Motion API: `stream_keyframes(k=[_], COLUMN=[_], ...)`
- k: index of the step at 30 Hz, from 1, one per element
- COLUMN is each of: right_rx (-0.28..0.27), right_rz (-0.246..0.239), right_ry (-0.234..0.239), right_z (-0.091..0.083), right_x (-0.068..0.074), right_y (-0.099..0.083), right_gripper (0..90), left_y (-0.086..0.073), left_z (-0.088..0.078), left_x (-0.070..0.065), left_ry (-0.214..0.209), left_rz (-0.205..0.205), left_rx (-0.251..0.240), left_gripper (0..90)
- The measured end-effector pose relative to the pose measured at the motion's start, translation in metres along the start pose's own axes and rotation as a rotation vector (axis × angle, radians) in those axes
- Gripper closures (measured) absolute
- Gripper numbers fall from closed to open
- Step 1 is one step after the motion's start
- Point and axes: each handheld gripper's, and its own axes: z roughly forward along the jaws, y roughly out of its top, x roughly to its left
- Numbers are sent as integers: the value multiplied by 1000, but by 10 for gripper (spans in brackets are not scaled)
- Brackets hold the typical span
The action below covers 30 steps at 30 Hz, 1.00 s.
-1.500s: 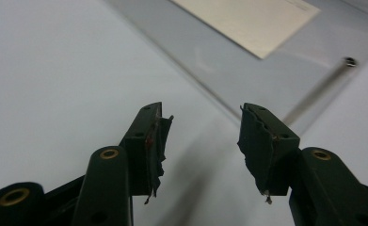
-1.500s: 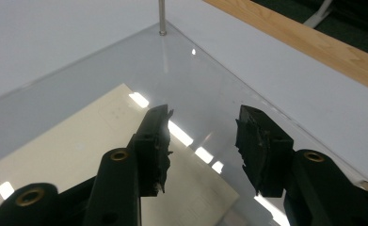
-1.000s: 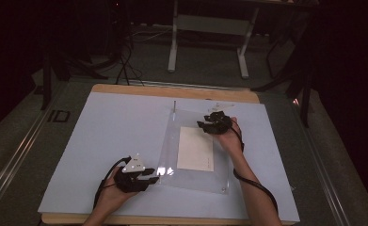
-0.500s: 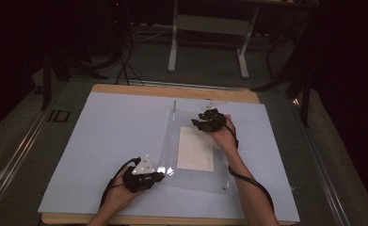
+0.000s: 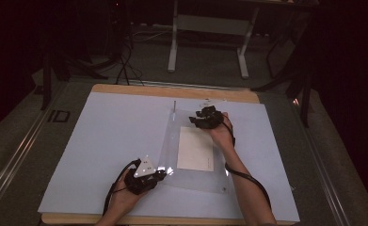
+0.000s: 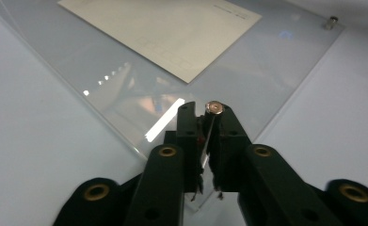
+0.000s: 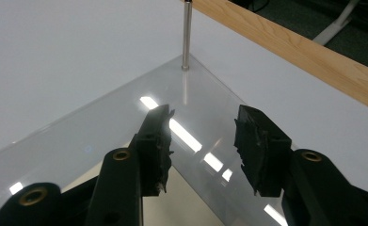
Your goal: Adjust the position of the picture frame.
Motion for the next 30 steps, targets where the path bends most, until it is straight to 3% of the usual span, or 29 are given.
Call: stream_keyframes(k=[10,19,30], right_rx=[-28,-56,-43], right_rz=[7,-8,-14], right_ry=[41,82,58], right_z=[16,36,65], right_x=[-1,2,4], right_y=[11,27,40], right_gripper=[580,591,677], left_y=[-2,-3,-5], left_z=[0,0,0], left_x=[6,6,3], left_ry=[-43,-47,-25], left_rz=[72,67,46], left_rx=[-13,-21,-36], left_gripper=[850,851,845])
